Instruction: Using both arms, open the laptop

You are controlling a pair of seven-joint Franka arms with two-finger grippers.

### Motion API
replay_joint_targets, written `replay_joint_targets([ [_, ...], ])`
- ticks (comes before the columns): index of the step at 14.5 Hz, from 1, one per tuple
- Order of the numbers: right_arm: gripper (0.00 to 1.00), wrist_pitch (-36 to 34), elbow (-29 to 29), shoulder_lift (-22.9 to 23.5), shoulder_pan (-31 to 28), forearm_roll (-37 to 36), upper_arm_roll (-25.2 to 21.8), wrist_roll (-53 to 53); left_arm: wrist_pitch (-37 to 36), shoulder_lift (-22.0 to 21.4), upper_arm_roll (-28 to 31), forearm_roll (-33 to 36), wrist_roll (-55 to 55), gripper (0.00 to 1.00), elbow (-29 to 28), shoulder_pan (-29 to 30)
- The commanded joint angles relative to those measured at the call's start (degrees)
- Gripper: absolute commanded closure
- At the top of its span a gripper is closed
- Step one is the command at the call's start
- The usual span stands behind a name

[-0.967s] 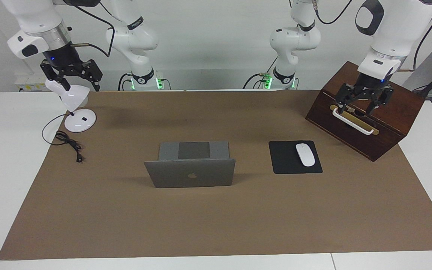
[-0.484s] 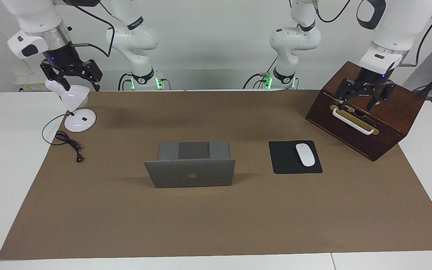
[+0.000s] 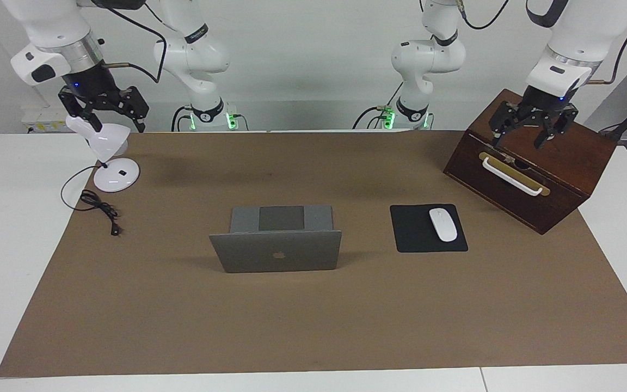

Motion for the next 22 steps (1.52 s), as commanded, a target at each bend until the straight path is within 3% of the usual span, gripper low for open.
replay_joint_targets([
  [1, 0.00, -0.3, 0.5, 0.1, -0.4, -0.2, 0.2, -0.5, -1.1, 0.1, 0.0, 1.0, -0.6, 0.00, -0.4, -0.4],
  [22, 0.00, -0.6, 0.7, 0.5, -0.4, -0.2, 0.2, -0.5, -2.1, 0.5, -0.1, 0.6, -0.5, 0.00, -1.3, 0.5],
])
